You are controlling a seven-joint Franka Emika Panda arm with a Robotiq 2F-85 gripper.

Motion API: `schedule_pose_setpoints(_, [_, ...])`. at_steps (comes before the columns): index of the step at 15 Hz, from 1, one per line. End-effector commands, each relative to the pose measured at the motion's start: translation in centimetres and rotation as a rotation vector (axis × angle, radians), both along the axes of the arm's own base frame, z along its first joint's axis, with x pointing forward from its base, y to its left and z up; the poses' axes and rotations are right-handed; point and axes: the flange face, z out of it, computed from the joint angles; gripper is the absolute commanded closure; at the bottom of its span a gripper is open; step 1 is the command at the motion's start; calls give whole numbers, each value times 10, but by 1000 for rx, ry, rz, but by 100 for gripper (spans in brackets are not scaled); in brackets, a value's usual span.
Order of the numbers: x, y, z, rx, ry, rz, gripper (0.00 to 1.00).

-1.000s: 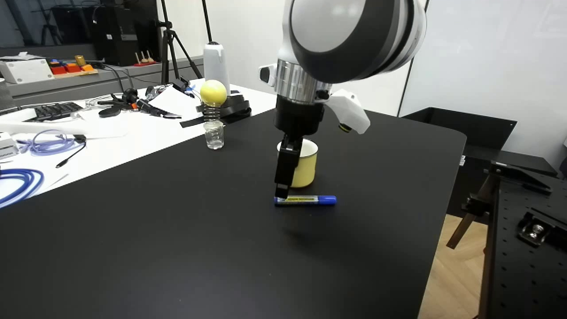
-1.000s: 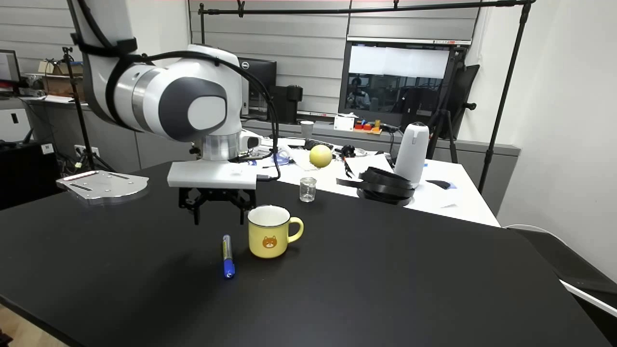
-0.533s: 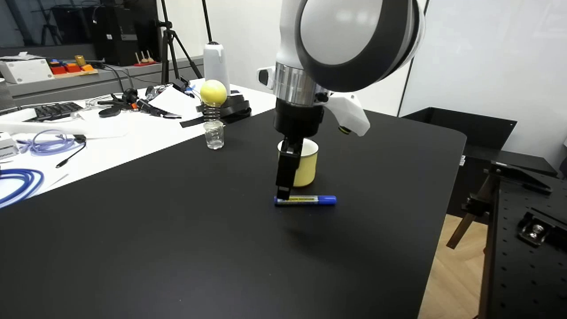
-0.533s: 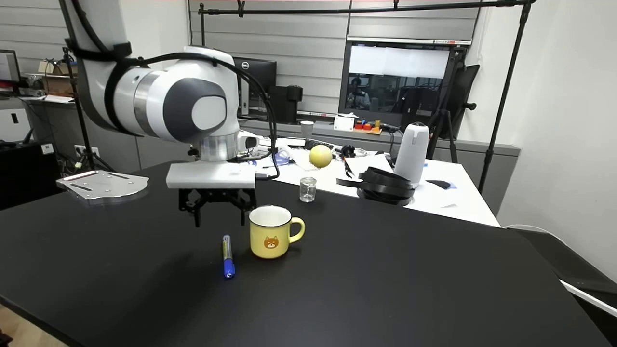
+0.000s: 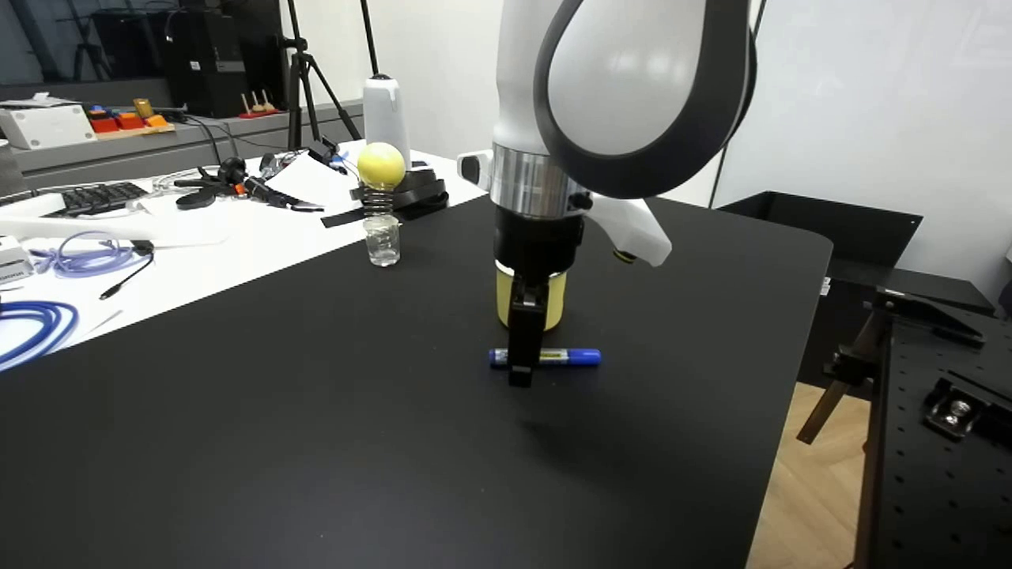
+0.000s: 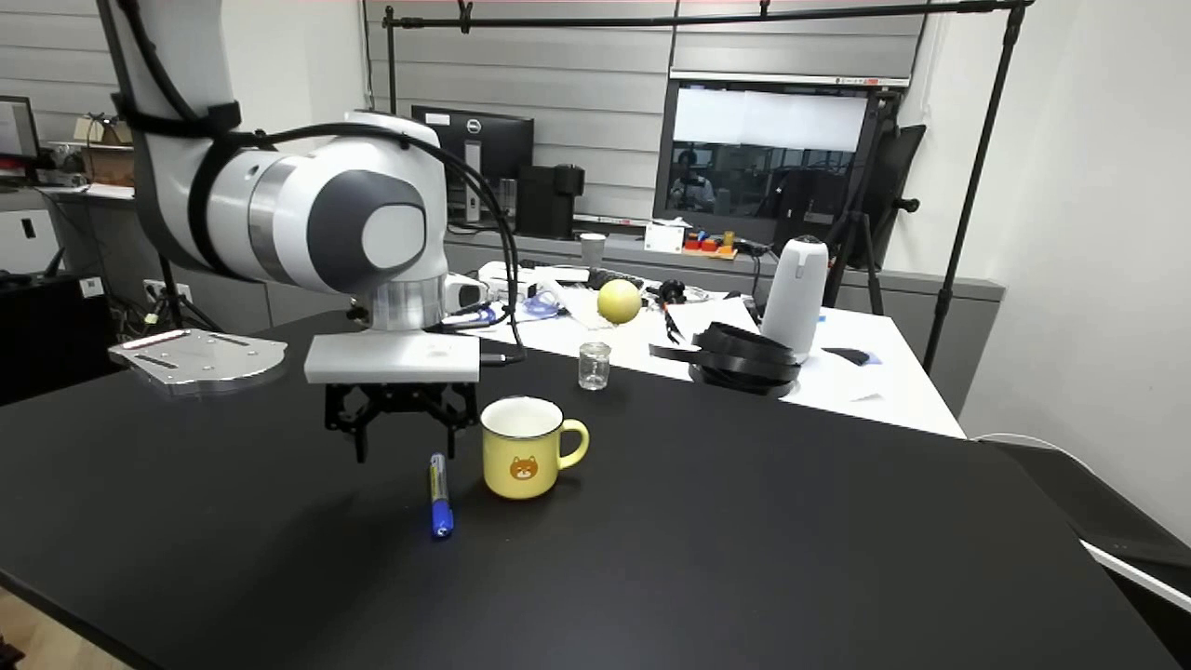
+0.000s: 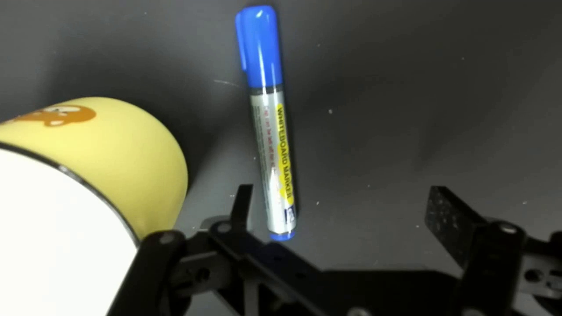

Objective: Pick the marker and put it in the cup

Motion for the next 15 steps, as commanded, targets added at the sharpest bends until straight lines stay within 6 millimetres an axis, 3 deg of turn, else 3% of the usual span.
schedule_pose_setpoints(1, [-4, -2, -12, -16, 23, -17, 0])
schedule_pose_setpoints(10, [-8, -16, -26, -40, 43, -42, 0])
schedule_pose_setpoints(11, [-7, -18, -25, -40, 29, -41, 25])
schedule_pose_setpoints(12, [-6, -20, -24, -43, 13, -40, 26])
schedule_pose_setpoints(15, [-2, -24, -21, -46, -23, -49, 48])
